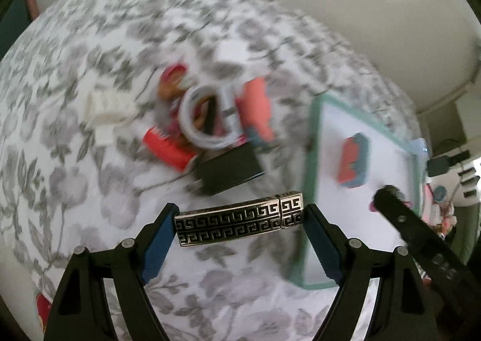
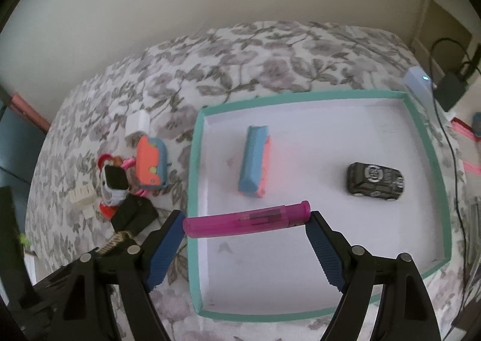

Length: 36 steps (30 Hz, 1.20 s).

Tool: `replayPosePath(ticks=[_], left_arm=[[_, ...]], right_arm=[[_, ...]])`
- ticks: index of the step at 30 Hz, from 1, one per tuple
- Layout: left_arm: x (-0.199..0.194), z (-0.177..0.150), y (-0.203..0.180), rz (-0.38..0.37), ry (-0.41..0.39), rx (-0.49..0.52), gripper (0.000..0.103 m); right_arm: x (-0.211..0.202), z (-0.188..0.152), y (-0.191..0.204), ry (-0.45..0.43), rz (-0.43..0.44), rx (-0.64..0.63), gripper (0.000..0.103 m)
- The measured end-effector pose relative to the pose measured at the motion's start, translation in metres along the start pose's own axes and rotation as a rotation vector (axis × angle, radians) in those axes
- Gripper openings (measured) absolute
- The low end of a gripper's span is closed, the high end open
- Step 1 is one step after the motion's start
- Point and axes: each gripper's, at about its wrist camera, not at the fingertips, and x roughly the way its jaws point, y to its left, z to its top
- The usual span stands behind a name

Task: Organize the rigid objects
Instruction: 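Carry the pink tube in the right gripper while left gripper carries the patterned strip into the tray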

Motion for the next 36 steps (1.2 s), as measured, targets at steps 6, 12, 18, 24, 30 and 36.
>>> replayPosePath(ticks=[6,12,18,24,30,36], left_arm=[[-0.007,-0.004,-0.045,-0.015,-0.047,0.136,0.084],[-0.002,-0.013,-0.097,0.010,-0.077,0.307,0.084],[0.016,-0.023,-0.123,0.030,-0.061,0.397,0.084],[0.035,-0.030,-0.129,0.042,-0.035,0.417,0.084],[0.047,-0.033,-0.130,0.045,-0.025,0.425,0.085],[0.058,-0.038,-0.132,0.055,0.002,0.449,0.085]], right_arm=[[-0.008,0.001,-0.030,-0.019,-0.062,0.075,0.084],[-0.009,-0.003,-0.076,-0.009,-0.113,0.214,0.084],[-0.012,-0.009,-0.112,-0.016,-0.147,0.331,0.084],[-0.003,-0.012,-0.119,0.015,-0.162,0.334,0.084],[0.015,-0.017,-0.113,0.069,-0.178,0.296,0.084],[0.029,-0.023,-0.115,0.119,-0.189,0.296,0.084]])
